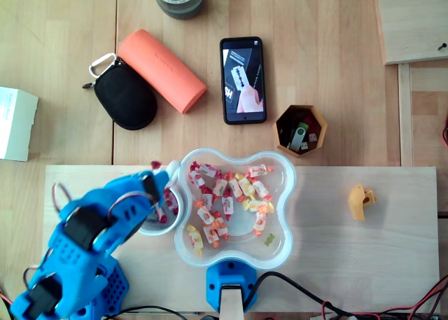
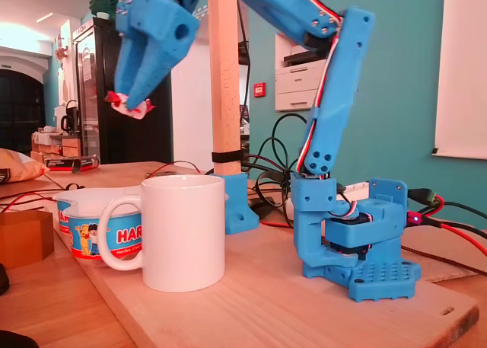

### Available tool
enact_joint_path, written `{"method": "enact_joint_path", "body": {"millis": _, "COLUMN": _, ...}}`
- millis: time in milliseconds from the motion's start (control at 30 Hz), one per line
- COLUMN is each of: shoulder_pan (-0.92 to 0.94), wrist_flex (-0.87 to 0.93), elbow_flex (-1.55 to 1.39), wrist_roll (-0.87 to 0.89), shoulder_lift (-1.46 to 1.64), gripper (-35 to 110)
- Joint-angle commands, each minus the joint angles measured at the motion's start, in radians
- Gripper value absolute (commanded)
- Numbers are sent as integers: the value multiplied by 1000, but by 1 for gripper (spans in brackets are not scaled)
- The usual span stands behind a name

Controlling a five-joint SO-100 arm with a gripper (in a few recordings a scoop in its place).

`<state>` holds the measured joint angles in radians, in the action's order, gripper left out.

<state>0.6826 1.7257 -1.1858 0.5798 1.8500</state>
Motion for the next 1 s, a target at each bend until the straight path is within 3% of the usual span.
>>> {"method": "enact_joint_path", "body": {"millis": 0, "shoulder_pan": 14, "wrist_flex": 3, "elbow_flex": -110, "wrist_roll": -3, "shoulder_lift": 101, "gripper": -3}}
{"method": "enact_joint_path", "body": {"millis": 433, "shoulder_pan": 120, "wrist_flex": -299, "elbow_flex": -664, "wrist_roll": -18, "shoulder_lift": 520, "gripper": -3}}
{"method": "enact_joint_path", "body": {"millis": 967, "shoulder_pan": 109, "wrist_flex": -310, "elbow_flex": -738, "wrist_roll": -18, "shoulder_lift": 594, "gripper": 0}}
